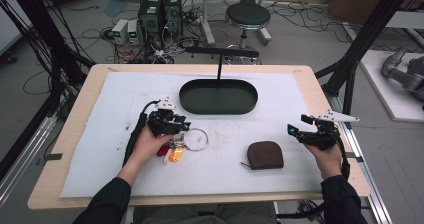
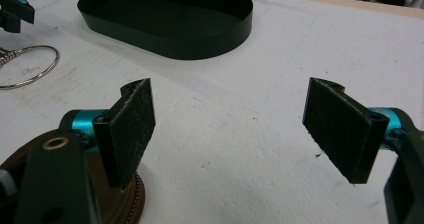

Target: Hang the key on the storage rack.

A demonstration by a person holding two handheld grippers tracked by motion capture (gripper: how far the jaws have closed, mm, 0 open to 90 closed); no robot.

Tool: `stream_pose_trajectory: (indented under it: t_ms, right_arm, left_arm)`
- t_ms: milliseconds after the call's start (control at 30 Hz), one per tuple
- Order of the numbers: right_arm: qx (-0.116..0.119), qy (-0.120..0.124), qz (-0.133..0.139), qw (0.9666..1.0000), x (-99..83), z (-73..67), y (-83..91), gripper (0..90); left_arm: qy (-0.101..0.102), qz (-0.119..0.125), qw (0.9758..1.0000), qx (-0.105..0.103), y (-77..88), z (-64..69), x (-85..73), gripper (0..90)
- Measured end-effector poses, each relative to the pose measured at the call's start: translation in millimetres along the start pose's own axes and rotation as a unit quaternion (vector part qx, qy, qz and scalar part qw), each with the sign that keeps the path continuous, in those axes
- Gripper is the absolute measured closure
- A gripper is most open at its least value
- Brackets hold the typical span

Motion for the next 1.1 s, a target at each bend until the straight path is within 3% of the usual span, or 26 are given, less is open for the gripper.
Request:
stream_pose_trajectory:
  t_ms: [367,567,800,933,1100]
  right_arm:
    - [-0.002,0.002,0.002,1.0,-1.8,1.5,-0.1,21.9]
    - [-0.005,-0.003,0.003,1.0,-2.7,3.9,1.2,21.9]
    - [-0.003,0.001,0.0,1.0,-3.6,2.7,-0.2,21.9]
    - [-0.003,0.001,-0.001,1.0,-3.5,1.5,-0.6,21.9]
    - [-0.004,0.003,0.002,1.0,-3.0,2.0,-0.8,21.9]
  left_arm:
    - [-0.016,-0.039,0.9991,0.001,-11.0,2.6,-9.1,66.4]
    - [-0.03,-0.067,0.9971,0.02,-15.7,3.3,-14.6,71.6]
    - [-0.046,-0.073,0.9955,0.039,-16.1,4.8,-14.2,76.7]
    - [-0.063,-0.079,0.994,0.041,-16.4,7.4,-14.1,81.1]
    - [-0.069,-0.08,0.9936,0.041,-16.7,9.2,-13.8,85.7]
Point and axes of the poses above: each handheld gripper's, and its own axes: y roughly backward along the jaws, x roughly out of its top, z roughly to its right, the point moved 8 cm from there along -y, roughly forward along the jaws, and after that the axes turned 4 degrees about z, right-handed, at the moved point
